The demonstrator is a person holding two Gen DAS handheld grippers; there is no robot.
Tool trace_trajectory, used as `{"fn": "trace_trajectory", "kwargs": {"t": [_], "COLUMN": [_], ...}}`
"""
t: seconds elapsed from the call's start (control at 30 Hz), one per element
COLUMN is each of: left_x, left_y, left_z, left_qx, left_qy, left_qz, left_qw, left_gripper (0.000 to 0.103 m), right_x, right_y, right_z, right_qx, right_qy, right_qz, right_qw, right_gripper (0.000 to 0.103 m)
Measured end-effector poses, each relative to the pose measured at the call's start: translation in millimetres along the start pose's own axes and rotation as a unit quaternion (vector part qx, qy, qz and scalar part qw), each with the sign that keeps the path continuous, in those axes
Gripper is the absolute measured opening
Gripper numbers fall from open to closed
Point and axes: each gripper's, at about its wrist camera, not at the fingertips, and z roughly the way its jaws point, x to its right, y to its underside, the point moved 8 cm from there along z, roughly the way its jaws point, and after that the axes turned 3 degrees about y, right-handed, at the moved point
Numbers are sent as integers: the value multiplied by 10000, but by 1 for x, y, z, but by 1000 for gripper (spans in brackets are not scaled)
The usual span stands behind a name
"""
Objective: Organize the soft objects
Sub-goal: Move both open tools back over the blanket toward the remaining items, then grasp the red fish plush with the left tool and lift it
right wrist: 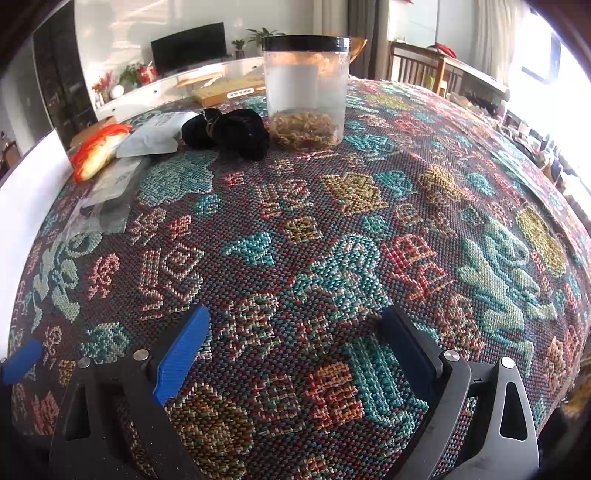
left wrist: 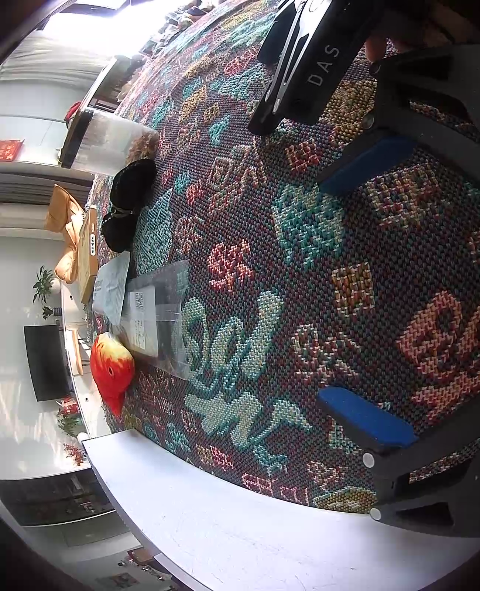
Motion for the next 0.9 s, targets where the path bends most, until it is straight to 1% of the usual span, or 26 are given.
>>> {"fn": "trace_trajectory", "kwargs": {"t": [0.33, 0.4, 0.43, 0.47, 0.53, 0.57, 0.6, 0.63, 0.7, 0.77, 0.87, 0.9], "left_x": [-1, -1, -2, -2, -3, -4, -5, -6, -15, -29, -62, -72], "left_y": [3, 3, 3, 2, -2, -7, -16, -27, -58, -96, -154, -170], "left_z": [-3, -2, -2, -1, -1, -5, -10, -15, -23, -25, -10, 0], "left_qx": [35, -19, -92, -263, -598, -663, -646, -578, -407, -308, -294, -359], "left_qy": [-63, -1, 57, 114, 276, 449, 621, 714, 702, 735, 640, 577], "left_qz": [34, 39, 79, 131, 8, -118, -237, -309, -408, -581, -911, -928], "left_qw": [10000, 10000, 9999, 9995, 9978, 9967, 9957, 9953, 9959, 9951, 9934, 9934], "left_gripper": [103, 103, 103, 103, 103, 103, 103, 103, 103, 103, 103, 103], "right_x": [-2, -2, -2, -2, -2, -2, -2, -2, -2, -2, -2, -2], "right_y": [-1, -1, -1, -1, -1, -1, -1, -1, -1, -1, -1, -1], "right_z": [0, 0, 0, 0, 0, 0, 0, 0, 0, 0, 0, 0], "right_qx": [-2, -2, -2, -2, 0, 0, 0, 0, 1, 1, 2, 2], "right_qy": [6, 6, 7, 6, 6, 7, 6, 5, 5, 3, 4, 4], "right_qz": [-2, -1, -1, 0, 0, 0, 1, 1, 1, 1, 2, 3], "right_qw": [10000, 10000, 10000, 10000, 10000, 10000, 10000, 10000, 10000, 10000, 10000, 10000], "right_gripper": [98, 98, 98, 98, 98, 97, 97, 97, 97, 97, 97, 97]}}
